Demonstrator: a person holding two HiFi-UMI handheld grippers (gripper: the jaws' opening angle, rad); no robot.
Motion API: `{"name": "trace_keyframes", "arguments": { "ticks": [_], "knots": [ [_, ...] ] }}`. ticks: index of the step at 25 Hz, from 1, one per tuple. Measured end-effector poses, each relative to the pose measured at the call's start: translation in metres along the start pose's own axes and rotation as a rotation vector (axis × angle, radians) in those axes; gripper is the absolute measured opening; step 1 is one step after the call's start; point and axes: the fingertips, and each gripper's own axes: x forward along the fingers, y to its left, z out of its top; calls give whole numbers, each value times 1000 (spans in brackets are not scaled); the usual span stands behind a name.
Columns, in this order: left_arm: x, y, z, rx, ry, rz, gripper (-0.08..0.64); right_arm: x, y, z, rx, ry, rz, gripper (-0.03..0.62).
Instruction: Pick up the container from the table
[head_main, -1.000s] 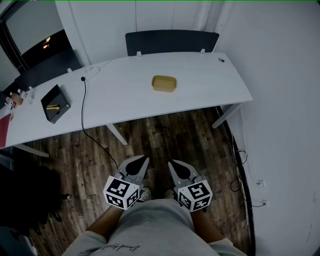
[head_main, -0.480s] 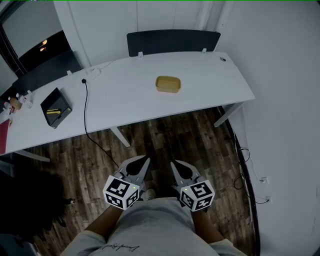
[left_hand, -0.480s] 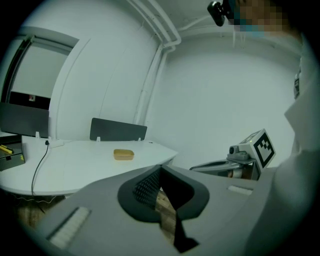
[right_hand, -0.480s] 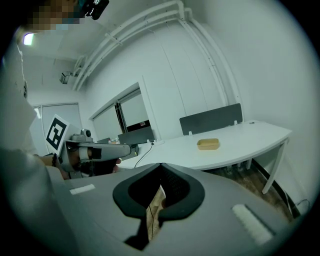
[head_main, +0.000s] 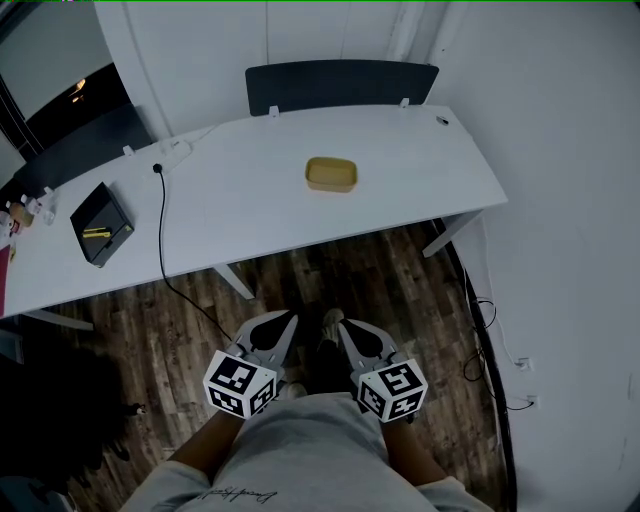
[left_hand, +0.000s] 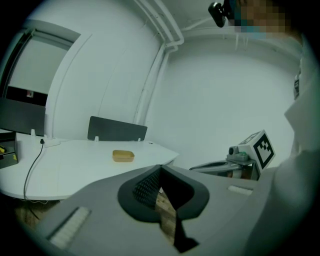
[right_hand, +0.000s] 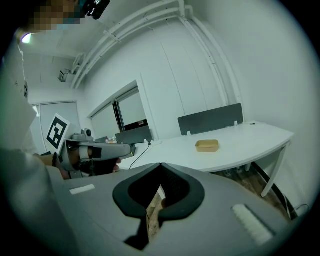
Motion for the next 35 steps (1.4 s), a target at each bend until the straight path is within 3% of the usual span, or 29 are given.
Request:
{"name": "trace_keyframes", "arguments": {
  "ticks": [11,26,35],
  "knots": [
    [78,50,19,-3,-3,32,2,68,-65,23,-11,11,18,14],
    [236,129,83,-55,18,94,2,180,-204,106,-25,89,61,14],
    [311,156,115,-63,10,122,2,221,-271,147,-37,89,87,14]
  ]
}}
